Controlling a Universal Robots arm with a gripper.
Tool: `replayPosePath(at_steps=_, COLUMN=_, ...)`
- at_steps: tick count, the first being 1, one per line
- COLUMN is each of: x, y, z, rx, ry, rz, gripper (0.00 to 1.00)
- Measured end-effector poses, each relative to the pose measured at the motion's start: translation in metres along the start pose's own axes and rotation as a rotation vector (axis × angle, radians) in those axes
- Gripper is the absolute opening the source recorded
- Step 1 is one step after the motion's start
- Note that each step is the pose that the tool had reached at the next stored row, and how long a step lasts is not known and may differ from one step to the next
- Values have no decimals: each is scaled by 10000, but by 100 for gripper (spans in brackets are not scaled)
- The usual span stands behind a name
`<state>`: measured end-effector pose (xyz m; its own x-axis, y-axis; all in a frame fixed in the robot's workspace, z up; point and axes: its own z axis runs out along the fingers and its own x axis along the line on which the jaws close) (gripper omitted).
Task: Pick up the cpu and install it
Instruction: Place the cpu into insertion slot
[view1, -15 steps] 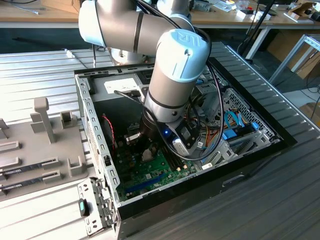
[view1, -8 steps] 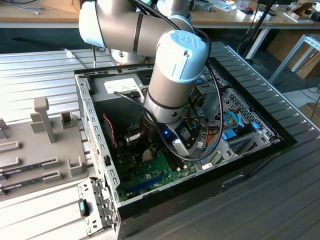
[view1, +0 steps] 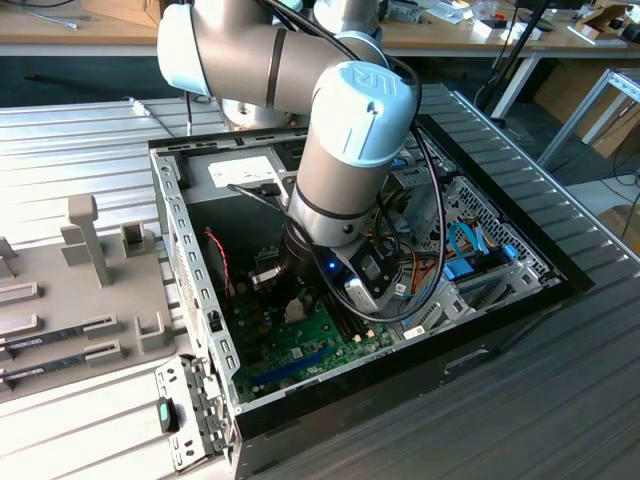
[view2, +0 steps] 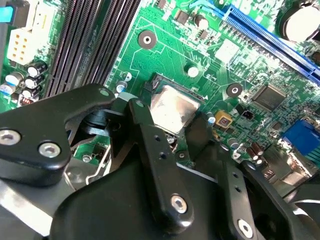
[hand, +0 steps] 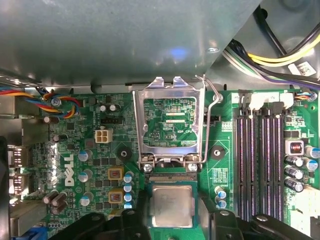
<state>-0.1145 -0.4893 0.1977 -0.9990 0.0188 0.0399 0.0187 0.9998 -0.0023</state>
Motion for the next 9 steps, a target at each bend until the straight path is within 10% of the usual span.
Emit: replayPosePath(at_steps=9, x=0, y=0, z=-17, rx=0, ry=-1, rz=-2, gripper=55)
